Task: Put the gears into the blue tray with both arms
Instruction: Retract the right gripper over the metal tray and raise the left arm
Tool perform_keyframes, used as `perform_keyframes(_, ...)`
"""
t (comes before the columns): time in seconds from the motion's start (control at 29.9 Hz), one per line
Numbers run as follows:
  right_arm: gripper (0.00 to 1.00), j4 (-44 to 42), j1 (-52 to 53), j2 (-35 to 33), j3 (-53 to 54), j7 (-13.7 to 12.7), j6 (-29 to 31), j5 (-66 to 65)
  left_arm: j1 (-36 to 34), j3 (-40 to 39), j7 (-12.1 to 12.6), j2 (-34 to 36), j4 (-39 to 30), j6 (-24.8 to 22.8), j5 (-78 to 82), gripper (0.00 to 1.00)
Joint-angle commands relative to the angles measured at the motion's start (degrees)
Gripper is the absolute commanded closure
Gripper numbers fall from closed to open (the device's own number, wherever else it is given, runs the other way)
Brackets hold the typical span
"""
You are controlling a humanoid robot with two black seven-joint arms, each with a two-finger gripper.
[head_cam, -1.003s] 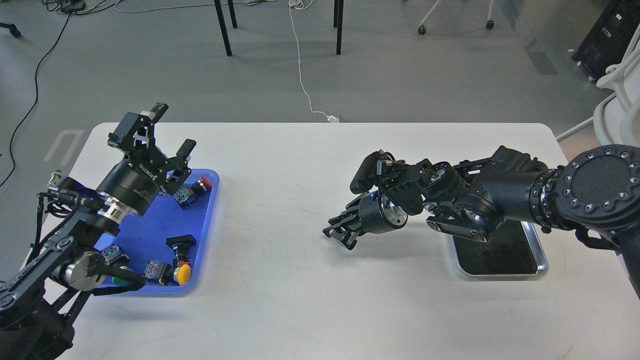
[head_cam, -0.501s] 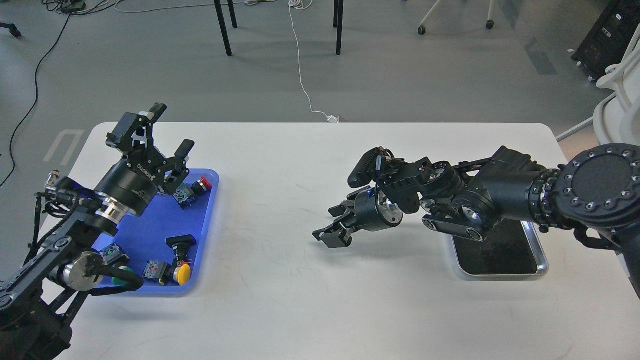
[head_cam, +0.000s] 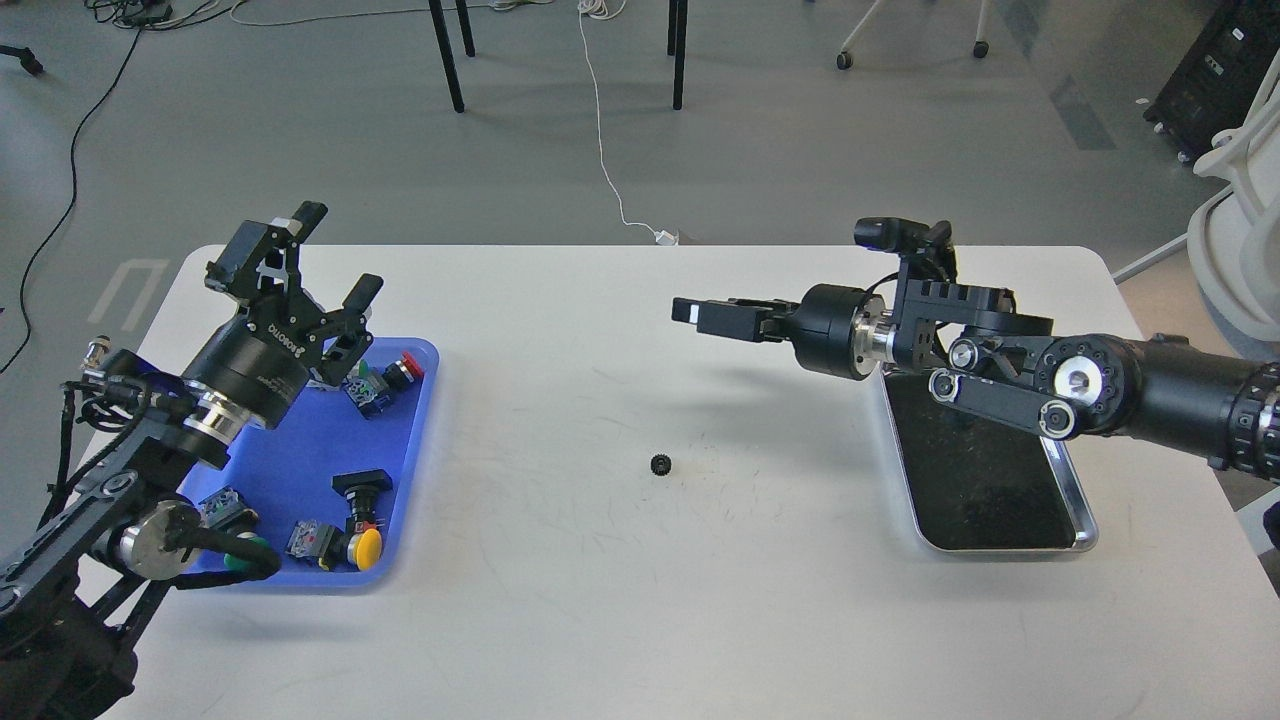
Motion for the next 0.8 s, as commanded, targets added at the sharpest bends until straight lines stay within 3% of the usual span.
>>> perform_keyframes(0.0,0.03,0.15,-9.19,-2.16,13.53,0.01,-0.07,7.99,-0.21,0.19,-0.28,-0.06,0.01,0.18,1.07,0.02)
perform_keyframes(0.17,0.03,1.82,-21.42,-5.14,34.46,0.01,2.64,17.75,-0.65,0.54,-0.8,-0.23,-0.95,0.0,9.15,0.02)
perform_keyframes(0.3,0.03,1.65,-28.01,-6.81,43.17,0.01,11.94,28.73,-2.58,0.98,-1.24,-0.41,-2.89,-0.35,16.08,0.02)
perform_keyframes(0.4,0.03,1.65,-31.01,-9.09,45.56,0.01,17.4,37.52,-5.47,4.04,-2.03,-0.5,-2.98,-0.35,25.82,0.02)
perform_keyframes(0.5,0.03,1.3,-32.59,-10.68,45.65,0.01,21.62,42.9,-9.34,9.83,-6.07,-0.67,-2.98,-0.18,36.29,0.02)
perform_keyframes(0.77,0.03,1.03,-35.94,-11.21,45.74,0.01,23.83,43.79,-22.96,28.12,-6.13,-0.76,-2.45,0.53,67.58,0.02)
